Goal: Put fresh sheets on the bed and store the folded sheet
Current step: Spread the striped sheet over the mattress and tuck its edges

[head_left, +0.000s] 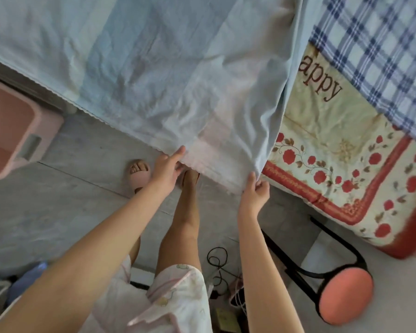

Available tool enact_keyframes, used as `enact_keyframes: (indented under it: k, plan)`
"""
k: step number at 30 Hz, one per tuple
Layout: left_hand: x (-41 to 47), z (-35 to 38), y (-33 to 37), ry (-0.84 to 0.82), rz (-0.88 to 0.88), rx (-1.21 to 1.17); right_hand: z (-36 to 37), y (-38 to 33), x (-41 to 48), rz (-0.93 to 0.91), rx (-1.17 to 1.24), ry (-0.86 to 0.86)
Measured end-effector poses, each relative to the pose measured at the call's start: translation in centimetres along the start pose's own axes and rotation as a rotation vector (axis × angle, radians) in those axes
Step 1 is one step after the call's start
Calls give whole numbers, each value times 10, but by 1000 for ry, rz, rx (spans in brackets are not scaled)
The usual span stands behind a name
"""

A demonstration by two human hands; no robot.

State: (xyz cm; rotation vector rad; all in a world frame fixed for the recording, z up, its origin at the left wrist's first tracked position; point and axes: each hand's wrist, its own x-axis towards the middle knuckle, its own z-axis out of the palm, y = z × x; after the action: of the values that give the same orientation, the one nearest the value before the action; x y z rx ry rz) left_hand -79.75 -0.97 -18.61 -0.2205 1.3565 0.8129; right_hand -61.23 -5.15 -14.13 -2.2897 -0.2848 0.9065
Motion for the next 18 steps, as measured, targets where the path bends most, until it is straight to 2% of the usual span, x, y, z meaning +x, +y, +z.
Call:
enact_keyframes:
  k: [1, 3, 6, 9, 13, 18]
  plan:
    - [-4, 7, -16, -14, -33, 63, -4, 5, 2, -12, -16, 34]
    - [-7, 14, -40, 67, -45, 131, -3, 11, 7, 64, -5, 80]
    - [-8, 18, -64, 210, 4, 133, -1, 24, 17, 276, 34, -1]
    - [-14, 29, -75, 149, -11, 74, 2, 29, 29, 246, -38, -170]
    - [-23, 50, -92, 42, -64, 20, 1, 35, 36, 255, -52, -262]
    - [-23, 58, -107, 157, -62, -35, -6, 33, 48, 290, 4, -298]
